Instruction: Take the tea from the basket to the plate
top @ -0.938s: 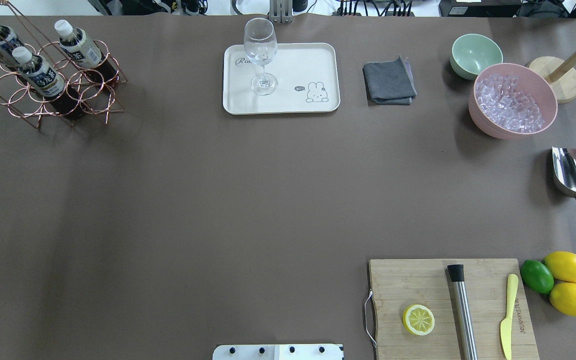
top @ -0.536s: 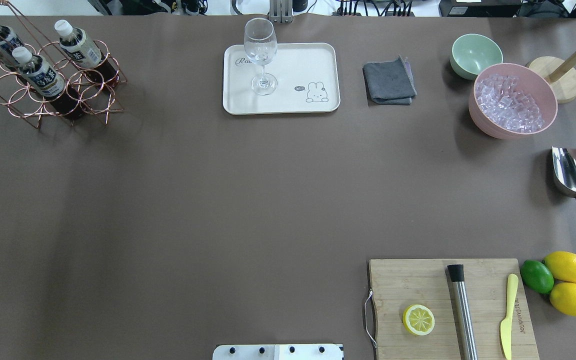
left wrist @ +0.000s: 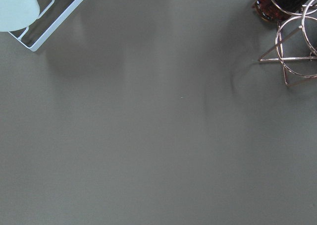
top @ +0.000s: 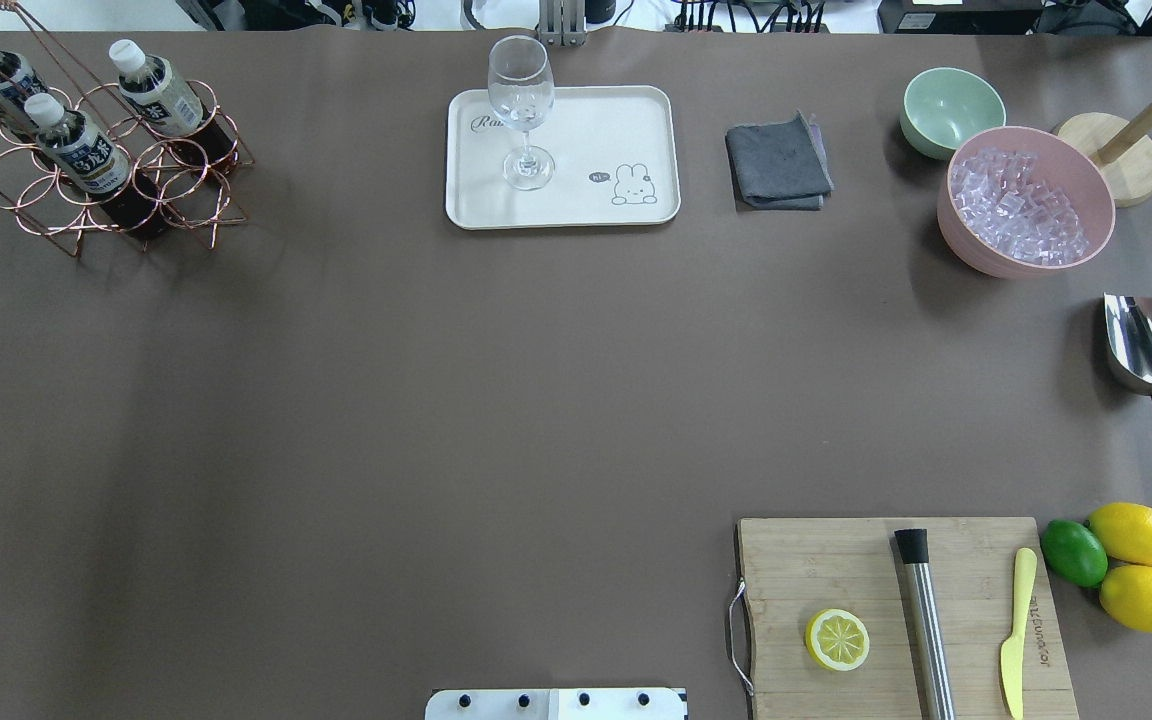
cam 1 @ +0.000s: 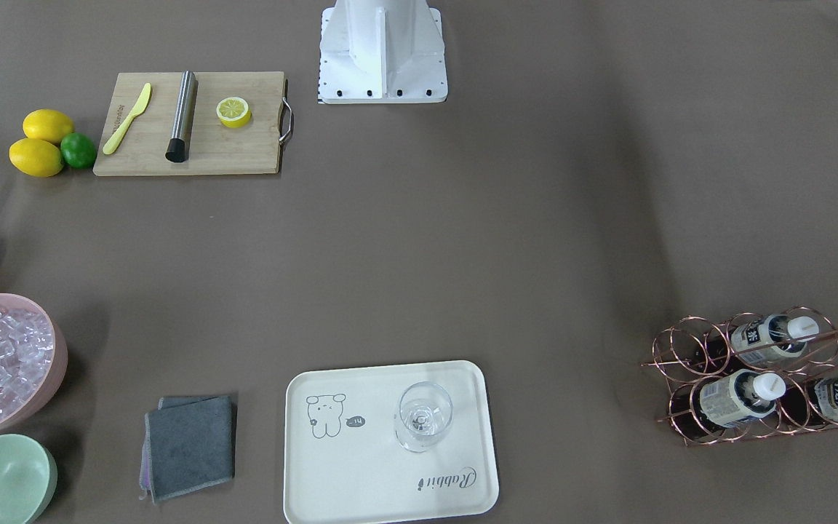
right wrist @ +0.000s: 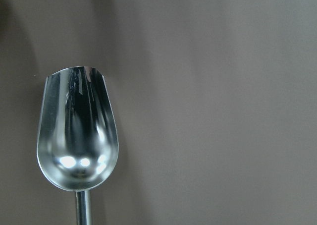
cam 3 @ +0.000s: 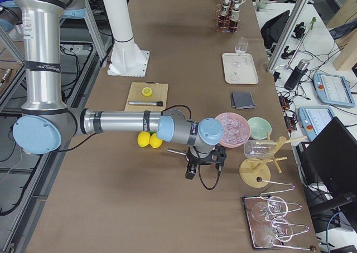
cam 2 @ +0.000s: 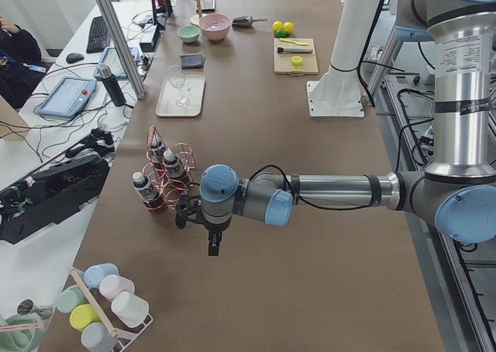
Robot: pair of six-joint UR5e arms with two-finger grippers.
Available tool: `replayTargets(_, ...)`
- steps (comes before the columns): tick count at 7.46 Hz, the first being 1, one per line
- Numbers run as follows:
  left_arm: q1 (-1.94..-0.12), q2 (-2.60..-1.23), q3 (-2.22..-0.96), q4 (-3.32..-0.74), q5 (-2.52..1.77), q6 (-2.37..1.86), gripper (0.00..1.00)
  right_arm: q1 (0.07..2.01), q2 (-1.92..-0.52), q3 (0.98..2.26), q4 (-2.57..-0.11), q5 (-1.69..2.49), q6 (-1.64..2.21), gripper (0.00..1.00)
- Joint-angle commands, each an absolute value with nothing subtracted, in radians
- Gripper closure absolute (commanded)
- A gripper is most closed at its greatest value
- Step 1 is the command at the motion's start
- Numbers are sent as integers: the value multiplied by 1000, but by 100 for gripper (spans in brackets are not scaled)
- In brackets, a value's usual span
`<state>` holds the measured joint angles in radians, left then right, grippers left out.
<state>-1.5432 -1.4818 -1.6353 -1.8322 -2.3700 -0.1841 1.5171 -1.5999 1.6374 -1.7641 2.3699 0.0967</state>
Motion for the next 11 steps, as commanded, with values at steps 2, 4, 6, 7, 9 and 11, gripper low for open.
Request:
replayTargets(2,-1543,-1482,-1634,-1829,-2368,-184,1,1517,-1600,1635,-1764,2370,95,0)
replayTargets(4,-1543,-1482,-1635,-1827,-2370,-184,1,1505,-1589,1635,-1758,2370,95,0)
replayTargets(6,-1543,-1482,-1637,-1827,-2370,-186,1,1494,-1588,1631,-1747,2368,94,0)
replayTargets(7,-1543,-1482,-1635,-1827,-2370,-186,1,1496,-1589,1634,-1708,2368,91,0)
replayTargets(9,-1543,-1482,-1634,-1825,-2370,-186,1,1497,-1592,1635,-1568,2359,92,0)
replayTargets(11,-1543,-1482,-1635,-1827,-2370,-184,1,1497,-1606,1626,-1551,2367,86,0)
